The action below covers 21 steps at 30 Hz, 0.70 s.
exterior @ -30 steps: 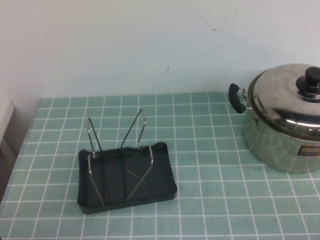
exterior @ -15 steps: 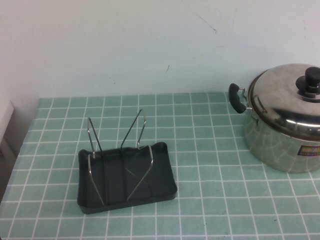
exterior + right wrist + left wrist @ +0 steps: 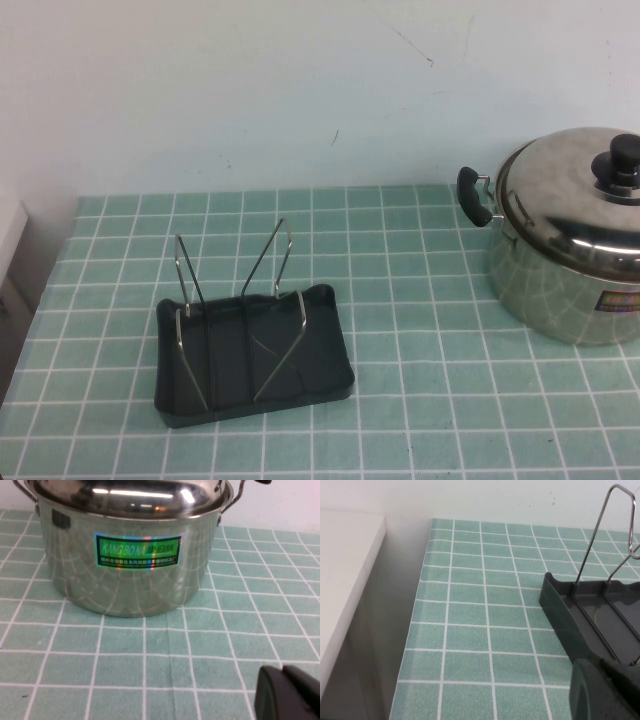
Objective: Put pot lid on rack
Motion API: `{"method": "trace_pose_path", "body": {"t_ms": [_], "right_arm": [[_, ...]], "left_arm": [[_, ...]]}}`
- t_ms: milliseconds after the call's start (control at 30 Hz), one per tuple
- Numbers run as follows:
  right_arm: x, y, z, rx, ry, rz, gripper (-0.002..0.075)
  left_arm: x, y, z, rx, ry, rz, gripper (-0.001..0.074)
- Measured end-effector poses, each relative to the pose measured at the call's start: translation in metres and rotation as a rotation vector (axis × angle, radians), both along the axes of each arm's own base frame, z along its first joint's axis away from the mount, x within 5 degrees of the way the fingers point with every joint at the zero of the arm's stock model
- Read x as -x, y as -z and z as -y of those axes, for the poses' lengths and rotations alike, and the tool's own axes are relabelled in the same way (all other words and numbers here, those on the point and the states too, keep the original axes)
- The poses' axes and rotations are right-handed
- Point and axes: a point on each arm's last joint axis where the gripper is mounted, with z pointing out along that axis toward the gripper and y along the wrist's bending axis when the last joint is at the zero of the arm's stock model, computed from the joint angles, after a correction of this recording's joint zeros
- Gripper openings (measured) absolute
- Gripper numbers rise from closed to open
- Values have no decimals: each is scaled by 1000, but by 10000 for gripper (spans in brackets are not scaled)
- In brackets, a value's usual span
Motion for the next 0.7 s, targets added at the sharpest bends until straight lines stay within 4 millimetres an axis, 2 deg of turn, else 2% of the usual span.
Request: {"method": "trace_pose_path", "body": {"t_ms": [167, 300, 467, 700], "right_arm": [[0, 0, 0, 6, 0, 3, -1], [-2, -5, 0, 14, -4, 76, -1], [-5, -34, -2, 50, -26, 395, -1], [4, -69, -5, 27, -58, 799, -1]], "left_arm": [[0, -1, 0, 0, -1, 7, -3], [-2, -8, -1, -1, -10, 100, -3], [-2, -37, -3, 9, -38, 415, -3], [13, -75, -7, 27, -78, 867, -3]]}}
